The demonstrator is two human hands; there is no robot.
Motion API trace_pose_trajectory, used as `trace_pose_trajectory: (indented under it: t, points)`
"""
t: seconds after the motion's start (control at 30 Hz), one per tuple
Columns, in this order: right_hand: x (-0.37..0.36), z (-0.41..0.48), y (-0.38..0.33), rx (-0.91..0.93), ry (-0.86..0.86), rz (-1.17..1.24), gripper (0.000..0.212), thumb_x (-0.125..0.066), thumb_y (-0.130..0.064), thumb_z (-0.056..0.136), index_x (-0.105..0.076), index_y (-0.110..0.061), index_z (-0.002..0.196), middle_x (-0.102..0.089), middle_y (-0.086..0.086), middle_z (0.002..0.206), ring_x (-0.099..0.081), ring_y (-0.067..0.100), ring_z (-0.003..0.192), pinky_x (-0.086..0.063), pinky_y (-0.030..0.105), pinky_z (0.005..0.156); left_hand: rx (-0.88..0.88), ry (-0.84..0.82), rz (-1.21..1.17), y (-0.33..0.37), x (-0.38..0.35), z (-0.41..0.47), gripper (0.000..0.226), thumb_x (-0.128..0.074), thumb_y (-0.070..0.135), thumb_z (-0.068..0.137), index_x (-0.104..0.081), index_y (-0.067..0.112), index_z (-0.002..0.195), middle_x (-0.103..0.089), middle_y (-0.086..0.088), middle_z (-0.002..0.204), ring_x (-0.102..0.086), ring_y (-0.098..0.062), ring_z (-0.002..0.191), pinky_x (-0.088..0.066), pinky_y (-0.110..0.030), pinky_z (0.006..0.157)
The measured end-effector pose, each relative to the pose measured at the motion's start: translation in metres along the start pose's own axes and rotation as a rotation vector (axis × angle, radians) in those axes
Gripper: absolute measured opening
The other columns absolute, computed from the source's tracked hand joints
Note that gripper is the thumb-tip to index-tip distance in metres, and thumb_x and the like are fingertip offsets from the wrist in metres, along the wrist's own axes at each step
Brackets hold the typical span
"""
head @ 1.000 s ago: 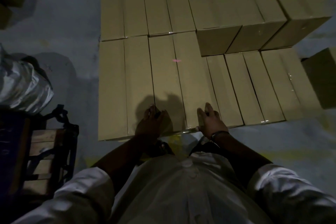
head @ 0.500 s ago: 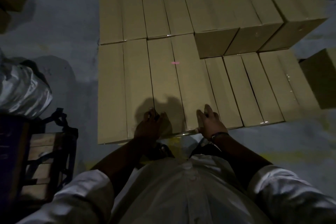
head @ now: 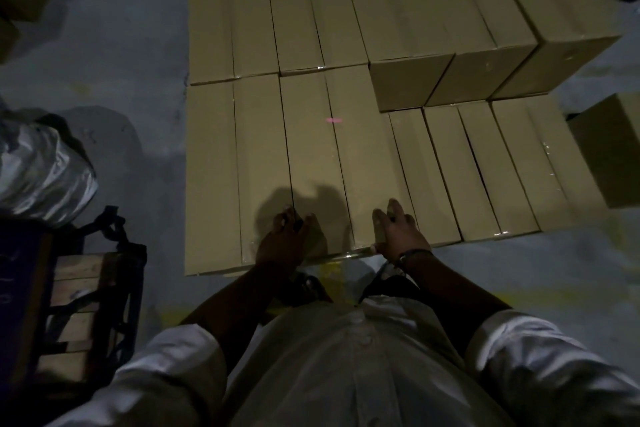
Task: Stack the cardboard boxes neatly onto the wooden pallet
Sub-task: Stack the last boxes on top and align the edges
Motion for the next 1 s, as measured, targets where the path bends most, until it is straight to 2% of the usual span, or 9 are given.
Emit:
trace_pose_trajectory:
  t: [0.13,0.23,0.3,0.6,0.77,0.83,0.93,1.0]
  points:
    - [0.001,-0.001,-0.003,0.003,0.004,-0.036,0.080,-0.074,-0.033,0.087,-0.027,-0.026,0.151,0.005,0.009,0.165,-0.025,0.040,0.140,-0.044,0.054,0.105,0.022,-0.002,-0.072,-0.006,0.001,0.002,0.105,-0.078,0.039,0.082,-0.006,0.037,0.159,0.006,-0.019,0.166,-0.016,-0.045,0.149,-0.053,-0.052,0.096]
    - [0.002,-0.001,-0.003,0.013,0.046,-0.100,0.077,-0.072,-0.041,0.086,-0.030,-0.022,0.147,-0.001,0.012,0.163,-0.017,0.043,0.143,-0.039,0.056,0.107,0.004,-0.032,-0.057,-0.007,0.003,0.002,0.109,-0.079,0.042,0.079,-0.007,0.037,0.160,0.006,-0.016,0.167,-0.009,-0.041,0.152,-0.048,-0.050,0.102]
    - [0.002,0.000,-0.004,0.025,0.073,-0.124,0.076,-0.071,-0.045,0.086,-0.032,-0.021,0.146,-0.004,0.013,0.162,-0.011,0.044,0.146,-0.034,0.055,0.111,0.014,-0.032,-0.052,-0.009,0.006,0.002,0.106,-0.078,0.042,0.081,-0.009,0.037,0.161,0.006,-0.015,0.168,-0.012,-0.040,0.152,-0.047,-0.049,0.103]
    - [0.000,0.003,-0.005,0.023,0.065,-0.105,0.076,-0.072,-0.044,0.086,-0.034,-0.018,0.146,-0.006,0.015,0.162,-0.013,0.041,0.146,-0.037,0.052,0.111,0.015,-0.033,-0.003,-0.004,0.006,0.003,0.106,-0.077,0.044,0.082,-0.008,0.034,0.161,0.003,-0.020,0.167,-0.015,-0.043,0.151,-0.048,-0.049,0.101]
    - [0.011,-0.008,-0.004,0.025,0.130,-0.036,0.069,-0.066,-0.047,0.088,-0.038,-0.018,0.144,-0.018,0.013,0.159,-0.022,0.038,0.141,-0.037,0.048,0.108,0.056,0.026,-0.059,0.006,0.033,0.000,0.094,-0.068,0.061,0.082,-0.027,0.024,0.158,-0.012,-0.018,0.166,-0.017,-0.041,0.149,-0.027,-0.048,0.117]
    - [0.018,-0.015,-0.001,0.017,0.175,0.011,0.068,-0.063,-0.048,0.088,-0.038,-0.019,0.144,-0.021,0.011,0.157,-0.025,0.037,0.139,-0.038,0.046,0.105,0.054,0.069,-0.101,0.018,0.046,0.003,0.088,-0.064,0.061,0.085,-0.031,0.025,0.157,-0.011,-0.014,0.167,-0.014,-0.039,0.151,-0.023,-0.048,0.119]
    - [0.028,-0.025,0.012,-0.027,0.225,0.029,0.070,-0.059,-0.048,0.089,-0.035,-0.020,0.149,-0.021,0.010,0.159,-0.023,0.036,0.142,-0.038,0.046,0.106,-0.057,0.106,-0.108,0.056,0.067,0.007,0.076,-0.056,0.064,0.089,-0.038,0.027,0.152,-0.018,-0.010,0.167,-0.019,-0.039,0.149,-0.025,-0.049,0.119]
    - [0.036,-0.032,0.026,-0.066,0.240,0.034,0.073,-0.055,-0.049,0.092,-0.029,-0.021,0.154,-0.015,0.009,0.163,-0.018,0.035,0.147,-0.035,0.046,0.110,-0.134,0.133,-0.092,0.083,0.083,0.012,0.064,-0.054,0.062,0.090,-0.051,0.025,0.142,-0.036,-0.010,0.159,-0.032,-0.037,0.142,-0.033,-0.046,0.114]
Point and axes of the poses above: each hand's wrist, its own z-axis towards the middle knuckle, its own x-axis out of the back of the hand, y = z × x, the point moved 8 cm from there along z, towards the middle knuckle
